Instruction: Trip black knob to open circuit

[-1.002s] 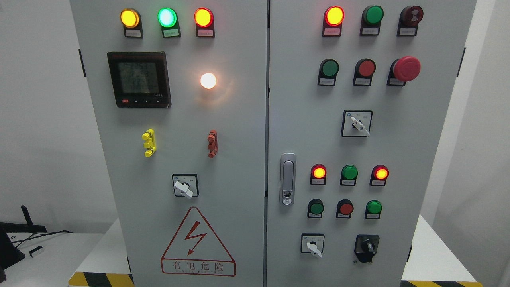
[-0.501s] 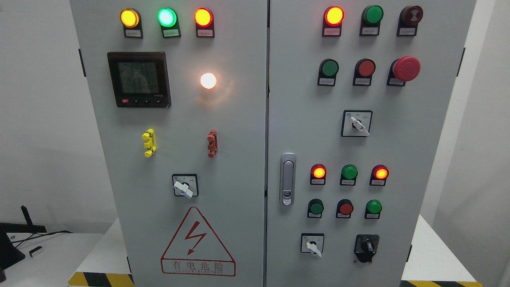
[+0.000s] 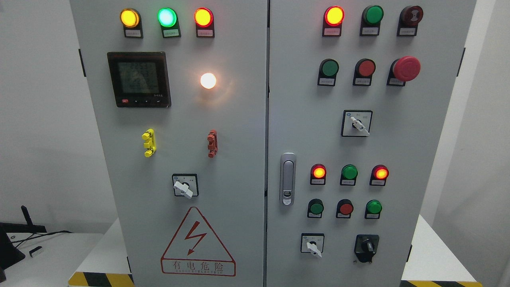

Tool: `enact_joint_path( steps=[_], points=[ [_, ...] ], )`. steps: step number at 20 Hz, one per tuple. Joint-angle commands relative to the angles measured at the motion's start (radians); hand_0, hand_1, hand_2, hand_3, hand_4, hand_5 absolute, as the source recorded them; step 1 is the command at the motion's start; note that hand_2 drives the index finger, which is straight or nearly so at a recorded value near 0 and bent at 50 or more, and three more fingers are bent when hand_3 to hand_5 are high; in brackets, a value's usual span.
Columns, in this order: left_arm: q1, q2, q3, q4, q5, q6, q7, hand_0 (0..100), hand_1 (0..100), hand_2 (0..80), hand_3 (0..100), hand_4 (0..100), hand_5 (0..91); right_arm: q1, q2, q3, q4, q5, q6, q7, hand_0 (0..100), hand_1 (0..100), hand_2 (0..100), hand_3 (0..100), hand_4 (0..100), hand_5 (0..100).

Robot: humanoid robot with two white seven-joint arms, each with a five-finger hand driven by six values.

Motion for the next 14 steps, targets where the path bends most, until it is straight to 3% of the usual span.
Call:
enact_joint_path(
  steps=[1,6,10,14],
  points=[
    [0.0,-0.001,0.0,0.0,0.005,0.0,0.0,12,39,0.0,0,0,0.0,0.032,0.006,-0.002,-0.414,0.012,-0.041,0.0,43,17,35,70,74,81],
    [0.0,0.001,0.0,0.0,0.005,0.0,0.0,12,39,0.0,0,0,0.0,0.027,0.006,-0.026,-0.559,0.087,-0.039,-0.008,41,29,37,71,78,86],
    [0.0,0.001,0.0,0.0,0.005,0.0,0.0,12,39,0.0,0,0,0.0,-0.023,0.004,-0.045,-0.636,0.124,-0.013,-0.008,36,45,26,63,73,83],
    [0.0,0.001,0.0,0.0,0.005,0.0,0.0,12,39,0.0,0,0,0.0,-0.121,0.004,-0.056,-0.658,0.155,0.103,-0.023,31,56,23,61,73,83]
  ],
)
